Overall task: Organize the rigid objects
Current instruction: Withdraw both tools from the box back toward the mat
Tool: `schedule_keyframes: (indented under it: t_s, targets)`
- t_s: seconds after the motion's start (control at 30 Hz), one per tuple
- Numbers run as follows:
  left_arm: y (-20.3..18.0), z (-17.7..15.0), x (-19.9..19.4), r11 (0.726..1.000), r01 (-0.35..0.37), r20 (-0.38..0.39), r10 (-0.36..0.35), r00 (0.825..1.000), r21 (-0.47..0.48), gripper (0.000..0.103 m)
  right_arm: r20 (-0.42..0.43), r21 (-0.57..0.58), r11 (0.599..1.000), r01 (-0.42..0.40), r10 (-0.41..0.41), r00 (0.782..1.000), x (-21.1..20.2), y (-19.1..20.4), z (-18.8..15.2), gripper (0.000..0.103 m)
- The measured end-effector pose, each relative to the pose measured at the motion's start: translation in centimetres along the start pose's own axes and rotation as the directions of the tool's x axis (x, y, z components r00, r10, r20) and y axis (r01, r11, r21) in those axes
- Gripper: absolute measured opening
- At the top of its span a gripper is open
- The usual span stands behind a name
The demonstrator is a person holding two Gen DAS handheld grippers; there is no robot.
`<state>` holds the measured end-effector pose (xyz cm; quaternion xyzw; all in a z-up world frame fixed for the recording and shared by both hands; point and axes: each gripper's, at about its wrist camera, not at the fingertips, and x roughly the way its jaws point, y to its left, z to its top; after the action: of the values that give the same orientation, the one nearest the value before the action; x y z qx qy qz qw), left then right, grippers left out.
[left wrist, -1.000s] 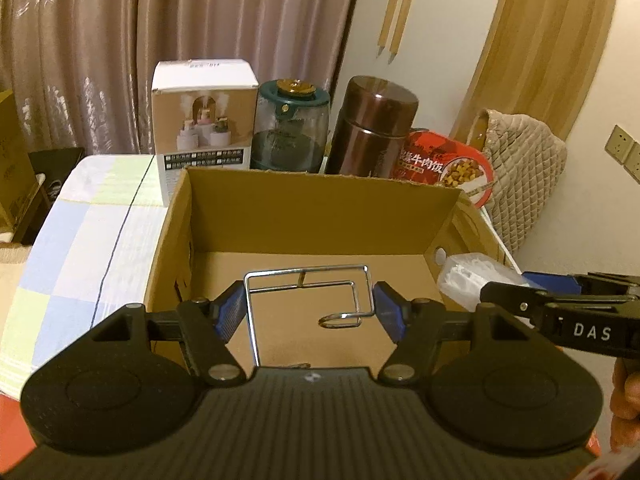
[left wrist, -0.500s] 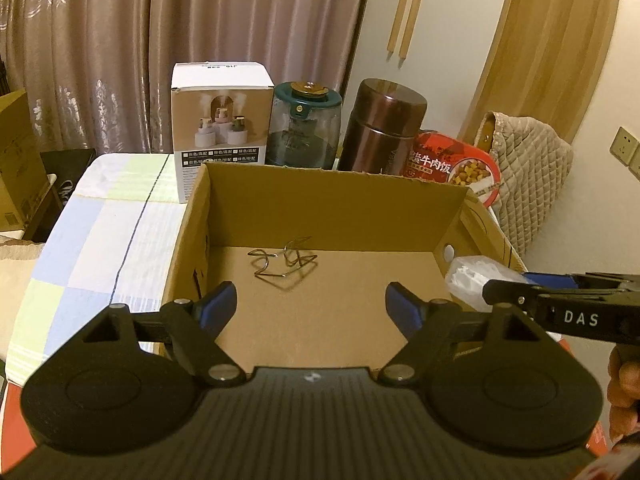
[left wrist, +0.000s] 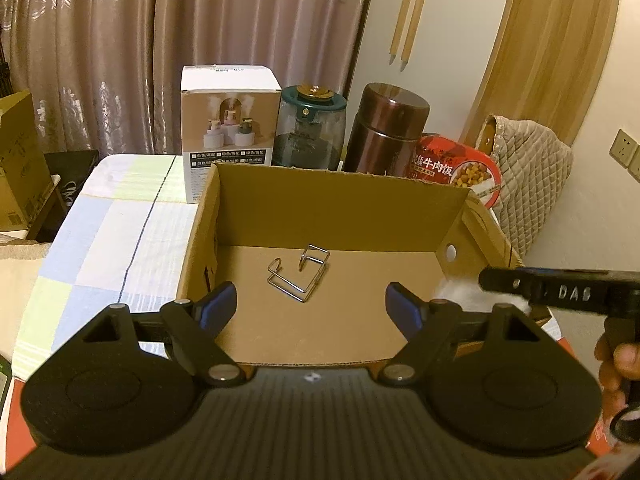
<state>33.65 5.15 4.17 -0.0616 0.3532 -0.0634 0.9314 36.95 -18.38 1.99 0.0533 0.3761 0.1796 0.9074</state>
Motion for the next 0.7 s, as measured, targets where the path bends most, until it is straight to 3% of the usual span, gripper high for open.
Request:
schedule_keyframes:
  t_s: [0.07, 0.33, 0.7]
  targets:
    - [0.0, -0.2, -0.6, 1.000, 0.003, 0.011, -0.003, 1.000, 0.003, 0.078, 0.030, 0.004, 1.000, 0.009, -0.009, 1.000, -0.9, -0.3, 0.1, 0.059]
    - [0.7, -2.5, -4.9, 0.999, 0.006, 0.051, -0.004, 0.999, -0.046, 0.078, 0.103, 0.025, 0.999, 0.038, -0.041, 0.994, -6.8, -1.2, -1.9, 0.062]
    - [0.1, -9.9, -13.3, 0.996, -0.059, 0.108, 0.066, 0.992, -0.064, 0.078, 0.146, 0.071, 0.997, 0.038, -0.048, 0.988, -15.9, -0.2, -12.0, 0.065]
